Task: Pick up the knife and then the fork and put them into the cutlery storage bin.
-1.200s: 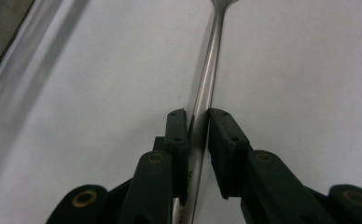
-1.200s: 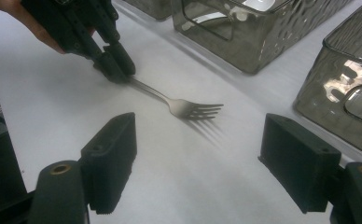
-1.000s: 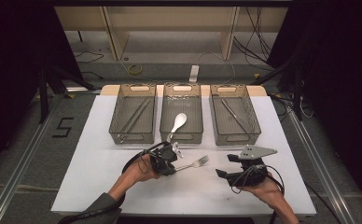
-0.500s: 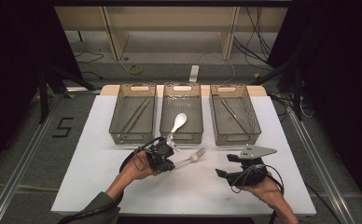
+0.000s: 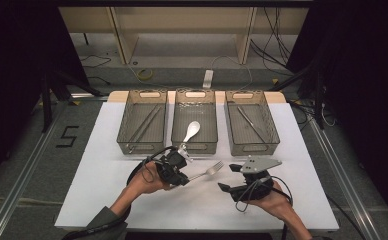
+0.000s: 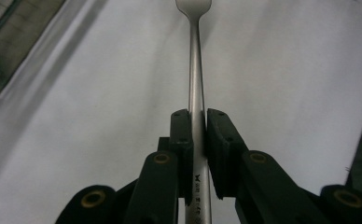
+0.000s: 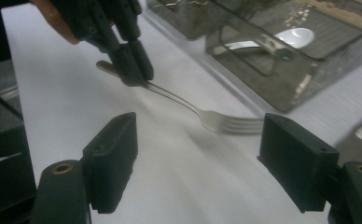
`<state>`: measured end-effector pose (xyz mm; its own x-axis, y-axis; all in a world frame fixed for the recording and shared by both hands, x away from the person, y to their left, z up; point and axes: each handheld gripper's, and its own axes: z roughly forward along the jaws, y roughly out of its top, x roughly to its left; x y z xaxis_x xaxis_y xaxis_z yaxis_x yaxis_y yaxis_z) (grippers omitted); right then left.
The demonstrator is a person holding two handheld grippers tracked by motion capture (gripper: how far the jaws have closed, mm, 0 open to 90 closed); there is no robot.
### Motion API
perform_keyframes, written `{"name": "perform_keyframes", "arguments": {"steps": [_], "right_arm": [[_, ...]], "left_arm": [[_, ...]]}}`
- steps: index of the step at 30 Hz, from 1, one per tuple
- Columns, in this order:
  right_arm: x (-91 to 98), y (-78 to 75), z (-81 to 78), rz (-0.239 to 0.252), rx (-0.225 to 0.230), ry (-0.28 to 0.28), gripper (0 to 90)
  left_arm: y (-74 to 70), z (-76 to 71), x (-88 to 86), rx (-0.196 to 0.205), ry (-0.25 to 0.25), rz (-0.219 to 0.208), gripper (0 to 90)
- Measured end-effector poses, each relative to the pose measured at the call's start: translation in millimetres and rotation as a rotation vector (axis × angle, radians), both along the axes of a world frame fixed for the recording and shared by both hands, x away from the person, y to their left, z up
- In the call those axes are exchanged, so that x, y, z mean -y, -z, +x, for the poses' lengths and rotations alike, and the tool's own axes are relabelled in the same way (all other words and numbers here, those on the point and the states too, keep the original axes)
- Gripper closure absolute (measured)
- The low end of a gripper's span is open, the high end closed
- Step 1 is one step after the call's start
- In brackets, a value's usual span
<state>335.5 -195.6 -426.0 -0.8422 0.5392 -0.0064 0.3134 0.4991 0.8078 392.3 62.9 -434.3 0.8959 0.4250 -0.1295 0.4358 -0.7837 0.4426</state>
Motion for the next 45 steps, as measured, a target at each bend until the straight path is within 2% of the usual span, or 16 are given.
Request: {"name": "perform_keyframes", "arguments": {"steps": [3, 6, 10, 12, 14, 20, 24, 29, 32, 36, 38, 41, 43, 44, 45], "right_arm": [[-15.6, 4.1, 0.2, -0.044, 0.013, -0.045, 28.6], [-31.0, 9.3, 1.0, -0.103, 0.037, -0.078, 28.6], [-44.9, 14.2, 1.5, -0.155, 0.052, -0.123, 30.2], [-48.7, 16.7, 2.0, -0.179, 0.065, -0.139, 31.6], [-50.8, 18.5, 1.1, -0.201, 0.073, -0.140, 33.1], [-55.5, 22.5, -1.9, -0.265, 0.104, -0.162, 37.8], [-59.6, 26.3, -4.3, -0.309, 0.132, -0.194, 43.8], [-61.8, 27.7, -6.6, -0.330, 0.137, -0.219, 53.2], [-62.7, 28.4, -7.8, -0.339, 0.139, -0.233, 58.6], [-63.7, 28.9, -9.2, -0.352, 0.156, -0.253, 70.7], [-63.1, 28.7, -8.9, -0.360, 0.165, -0.273, 75.3], [-63.5, 29.5, -10.8, -0.404, 0.183, -0.317, 79.6], [-63.6, 30.3, -10.9, -0.438, 0.201, -0.344, 82.1], [-63.9, 31.4, -11.5, -0.440, 0.200, -0.350, 84.4], [-64.2, 31.7, -11.6, -0.434, 0.190, -0.360, 86.2]], "left_arm": [[-2.9, -4.1, 3.0, -0.012, 0.023, 0.008, 80.7], [-6.7, -7.9, 5.6, -0.024, 0.033, 0.000, 80.7], [-12.4, -12.5, 8.0, -0.034, 0.045, -0.012, 80.6], [-14.6, -14.1, 9.3, -0.034, 0.058, -0.001, 80.7], [-16.5, -16.0, 11.0, -0.045, 0.062, -0.010, 80.7], [-20.5, -22.8, 16.9, -0.042, 0.103, -0.011, 80.6], [-21.4, -24.7, 19.4, -0.045, 0.111, -0.007, 80.6], [-21.0, -27.2, 21.9, -0.065, 0.117, -0.026, 80.6], [-20.7, -27.3, 21.9, -0.069, 0.126, -0.019, 80.6], [-20.6, -28.2, 22.6, -0.072, 0.124, -0.022, 80.6], [-20.1, -28.3, 22.6, -0.077, 0.118, -0.031, 80.6], [-19.6, -26.2, 22.2, -0.087, 0.139, -0.024, 80.5], [-18.0, -24.7, 21.8, -0.094, 0.135, -0.037, 80.5], [-17.6, -23.9, 21.1, -0.077, 0.127, -0.042, 83.8], [-17.9, -22.0, 19.9, -0.084, 0.135, -0.051, 84.2]]}}
